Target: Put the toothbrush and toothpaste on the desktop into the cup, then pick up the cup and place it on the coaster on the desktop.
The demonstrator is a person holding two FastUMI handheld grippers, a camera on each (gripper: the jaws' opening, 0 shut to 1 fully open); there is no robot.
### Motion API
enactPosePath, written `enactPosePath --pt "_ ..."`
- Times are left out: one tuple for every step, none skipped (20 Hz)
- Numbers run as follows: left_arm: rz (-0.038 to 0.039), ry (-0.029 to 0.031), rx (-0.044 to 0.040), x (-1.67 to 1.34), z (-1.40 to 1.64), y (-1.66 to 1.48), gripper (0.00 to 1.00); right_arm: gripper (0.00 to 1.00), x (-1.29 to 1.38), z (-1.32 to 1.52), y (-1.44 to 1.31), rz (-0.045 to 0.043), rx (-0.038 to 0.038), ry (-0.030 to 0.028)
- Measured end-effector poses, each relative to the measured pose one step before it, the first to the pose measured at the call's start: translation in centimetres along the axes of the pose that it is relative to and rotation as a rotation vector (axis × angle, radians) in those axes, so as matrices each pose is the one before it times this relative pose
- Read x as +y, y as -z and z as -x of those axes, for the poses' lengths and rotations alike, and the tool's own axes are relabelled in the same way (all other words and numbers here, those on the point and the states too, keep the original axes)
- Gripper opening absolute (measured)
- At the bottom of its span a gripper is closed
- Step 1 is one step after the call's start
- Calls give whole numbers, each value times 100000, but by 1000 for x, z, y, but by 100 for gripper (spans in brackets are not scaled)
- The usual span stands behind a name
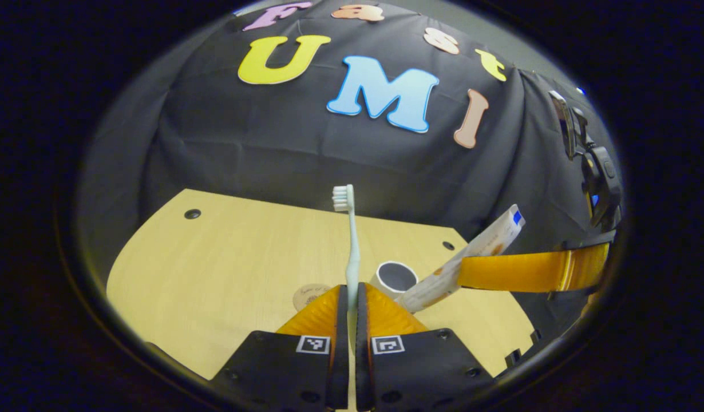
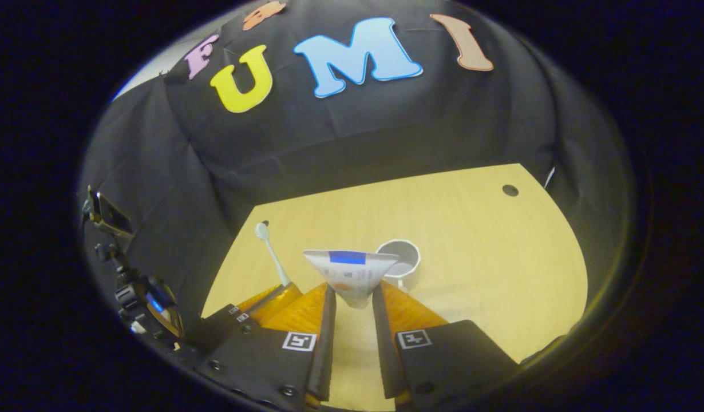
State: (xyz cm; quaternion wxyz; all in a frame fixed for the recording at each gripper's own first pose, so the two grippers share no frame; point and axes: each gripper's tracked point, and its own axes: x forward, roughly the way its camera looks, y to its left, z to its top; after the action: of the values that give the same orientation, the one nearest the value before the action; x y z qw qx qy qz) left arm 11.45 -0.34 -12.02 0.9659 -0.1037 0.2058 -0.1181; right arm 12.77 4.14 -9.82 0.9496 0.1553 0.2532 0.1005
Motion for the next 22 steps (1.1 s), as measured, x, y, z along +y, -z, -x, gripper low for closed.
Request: enactPosePath --pt "-288 1698 -2936 -282 -770 -723 13 38 -220 -129 -658 -473 -2097 1128" --pt "-670 2172 -2867 -565 -852 -886 13 38 -258 -226 -682 -367 -2198 1238" --pt "-704 1006 -2429 -221 -653 -692 12 38 -278 -79 -646 -310 -1899 1131" --pt "-354 1786 -3075 -951 -829 -986 10 38 -392 -284 -402 -229 -819 1357" --pt "-478 1948 -3433 -594 -794 -909 12 38 -399 -163 -326 -297 -1271 1703" --pt "-1074 720 -2955 -534 -736 -803 12 38 -427 -342 -123 332 -457 1720" --pt "-1424 1713 -2666 -461 -696 -636 12 38 -388 -334 -224 287 -821 1540" --pt "-1331 915 -2611 -568 -528 -772 12 38 -381 -490 150 842 798 1242" --pt "-1032 1519 -2330 -466 -528 -665 11 38 -407 -508 192 633 424 1269" --pt "-898 1299 -2383 -441 -520 -572 12 38 -290 -331 282 1313 1709 1157" --pt "-574 1294 -3102 -285 -600 -682 12 38 -363 -319 337 1165 1642 1309" --pt "-38 975 -3147 -153 -588 -842 10 38 -398 -636 246 1454 1812 951" --pt "-98 769 -1559 -137 -479 -273 12 38 -171 -515 222 1572 1454 256" --pt "-139 510 -1337 -87 -494 -19 12 38 -61 -909 313 1231 1573 74" --pt "-432 -55 -708 202 -449 39 12 38 -42 -629 328 1183 1489 -246" --pt "-106 323 -358 38 -437 165 12 38 -13 -736 512 1088 1544 -350" --pt "-327 -175 309 -231 -529 203 11 38 84 -619 515 1016 1672 -231" --pt "272 425 127 145 -208 216 12 38 -72 -800 649 1567 2394 96" --pt "23 -56 373 152 -201 144 10 38 -183 -702 579 1390 2623 663" --pt "112 102 286 208 -208 232 12 38 -192 -858 317 1479 2315 854" --pt "221 3 37 121 -191 206 12 38 -174 -469 447 1379 1511 895" --pt "182 163 167 61 -261 116 12 38 -178 -374 330 1101 1284 555"
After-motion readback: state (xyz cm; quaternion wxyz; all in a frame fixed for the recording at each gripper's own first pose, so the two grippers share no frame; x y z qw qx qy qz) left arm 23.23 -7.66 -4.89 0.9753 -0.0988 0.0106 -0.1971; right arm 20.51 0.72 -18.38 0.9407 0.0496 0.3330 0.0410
